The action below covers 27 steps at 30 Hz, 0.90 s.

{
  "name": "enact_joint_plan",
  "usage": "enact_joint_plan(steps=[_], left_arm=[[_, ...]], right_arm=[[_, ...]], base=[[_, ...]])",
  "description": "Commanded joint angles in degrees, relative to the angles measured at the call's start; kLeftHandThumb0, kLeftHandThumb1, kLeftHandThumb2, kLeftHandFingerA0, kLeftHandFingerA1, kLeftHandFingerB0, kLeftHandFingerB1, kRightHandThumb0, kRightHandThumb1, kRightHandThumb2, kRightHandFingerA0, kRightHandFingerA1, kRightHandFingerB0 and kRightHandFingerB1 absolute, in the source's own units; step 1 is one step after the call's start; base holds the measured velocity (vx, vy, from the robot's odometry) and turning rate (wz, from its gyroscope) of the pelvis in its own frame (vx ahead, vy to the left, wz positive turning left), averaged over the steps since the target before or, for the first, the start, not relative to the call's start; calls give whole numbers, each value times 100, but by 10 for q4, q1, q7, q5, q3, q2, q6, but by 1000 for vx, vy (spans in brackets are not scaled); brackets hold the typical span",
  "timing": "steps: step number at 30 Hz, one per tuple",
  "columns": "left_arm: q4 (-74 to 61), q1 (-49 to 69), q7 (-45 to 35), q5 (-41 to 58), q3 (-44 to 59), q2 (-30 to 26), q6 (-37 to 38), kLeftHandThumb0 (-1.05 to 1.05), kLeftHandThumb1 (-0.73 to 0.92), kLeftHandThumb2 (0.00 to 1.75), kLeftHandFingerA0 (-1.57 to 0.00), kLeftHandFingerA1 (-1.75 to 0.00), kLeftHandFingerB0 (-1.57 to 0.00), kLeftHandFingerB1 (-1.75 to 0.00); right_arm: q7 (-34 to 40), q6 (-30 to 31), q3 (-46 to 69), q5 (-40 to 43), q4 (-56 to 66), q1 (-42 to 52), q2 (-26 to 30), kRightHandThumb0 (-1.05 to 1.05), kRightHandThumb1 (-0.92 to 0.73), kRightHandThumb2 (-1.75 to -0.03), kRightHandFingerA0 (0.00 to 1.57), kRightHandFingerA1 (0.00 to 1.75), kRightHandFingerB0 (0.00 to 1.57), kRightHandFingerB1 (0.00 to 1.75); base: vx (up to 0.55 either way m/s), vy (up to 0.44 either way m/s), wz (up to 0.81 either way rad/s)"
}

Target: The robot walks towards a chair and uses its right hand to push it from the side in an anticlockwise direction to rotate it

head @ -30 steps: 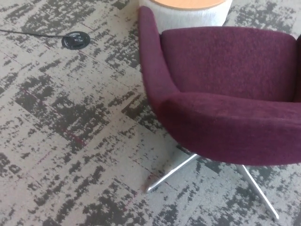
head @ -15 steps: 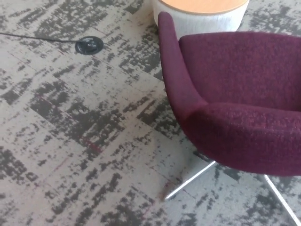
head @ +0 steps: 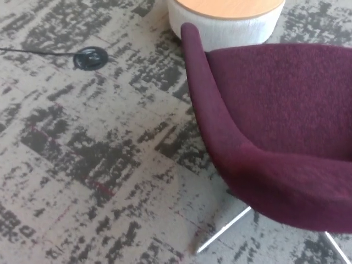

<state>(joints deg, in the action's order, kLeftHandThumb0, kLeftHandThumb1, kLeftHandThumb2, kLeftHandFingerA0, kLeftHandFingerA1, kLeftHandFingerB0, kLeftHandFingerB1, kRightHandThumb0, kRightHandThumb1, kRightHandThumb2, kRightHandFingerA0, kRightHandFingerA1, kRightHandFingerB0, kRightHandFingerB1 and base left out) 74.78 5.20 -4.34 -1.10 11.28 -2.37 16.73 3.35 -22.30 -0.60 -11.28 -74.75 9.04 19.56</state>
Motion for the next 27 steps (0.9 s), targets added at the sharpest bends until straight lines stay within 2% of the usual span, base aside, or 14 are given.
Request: enact_joint_plan(steps=[1,8,9,10,11,12,13,16,17,21,22,25,26,27], left_arm=[[-1,1,7,8,5,-4,1,-80,68,74,-35,-49,-29,-38],[-5,5,-10,21,20,1,11,-74,78,61,-37,-47,-30,-32],[-4,5,-5,17,19,0,10,-75,78,64,-37,-47,-31,-33],[-4,5,-3,16,18,0,10,-75,78,64,-37,-47,-31,-33],[-3,6,-3,14,18,-1,9,-75,79,62,-37,-45,-30,-32],[-2,7,-8,18,22,-1,9,-75,78,63,-37,-45,-29,-32],[-2,7,-5,16,20,-1,7,-76,79,64,-38,-46,-31,-32],[-2,7,-5,15,19,-2,8,-75,78,64,-37,-46,-31,-33],[-2,7,-4,13,17,-2,5,-77,78,63,-40,-50,-33,-35],[-1,4,8,5,7,-3,-1,-76,77,63,-42,-49,-34,-37],[-3,1,9,-6,-6,-4,7,-75,80,64,-41,-50,-34,-35],[-4,-9,6,-6,-12,-6,1,-80,78,64,-39,-48,-30,-31],[-6,-11,2,-7,-15,-8,3,-81,79,65,-33,-48,-26,-31],[-7,-15,-5,-3,-13,-8,1,-80,62,100,-24,-55,-16,-45]], right_arm=[[2,-7,-1,-2,0,0,6,-39,-43,-102,0,50,1,53],[9,-4,-12,-12,4,-3,11,-39,-43,-103,0,51,1,53],[4,-2,-9,-8,4,-4,10,-79,-58,-94,6,47,3,49],[3,-1,-8,-6,4,-4,10,-79,-58,-94,6,47,3,49],[0,-2,-4,-1,2,-5,8,-39,-41,-102,0,51,1,53],[-4,-6,-1,1,3,-5,8,-79,-57,-95,11,51,3,48],[-5,-7,-1,1,2,-5,8,-39,-38,-101,0,51,2,53],[-5,2,-4,-3,1,-10,9,-40,-39,-101,0,51,1,53],[-5,4,-4,-3,0,-11,9,-78,-74,-62,11,38,7,41],[-12,-10,3,4,3,-10,8,-79,-57,-94,11,50,3,47],[-11,-6,2,3,5,-15,8,-39,-42,-101,0,50,1,53],[-8,0,-1,-2,3,-22,7,-39,-42,-101,0,50,1,53],[-7,3,-3,-4,2,-24,7,-75,-72,-62,12,36,7,39],[-5,1,-6,-7,2,-23,7,-78,-71,-63,11,37,6,39]], base=[[287,215,-4],[179,46,7],[190,-70,10],[53,-96,8],[171,-114,11],[226,-160,13],[187,-222,-72],[151,-254,7],[112,-101,-3],[32,-11,-4],[29,64,-9],[6,125,-8],[-10,177,-2],[-5,208,13]])
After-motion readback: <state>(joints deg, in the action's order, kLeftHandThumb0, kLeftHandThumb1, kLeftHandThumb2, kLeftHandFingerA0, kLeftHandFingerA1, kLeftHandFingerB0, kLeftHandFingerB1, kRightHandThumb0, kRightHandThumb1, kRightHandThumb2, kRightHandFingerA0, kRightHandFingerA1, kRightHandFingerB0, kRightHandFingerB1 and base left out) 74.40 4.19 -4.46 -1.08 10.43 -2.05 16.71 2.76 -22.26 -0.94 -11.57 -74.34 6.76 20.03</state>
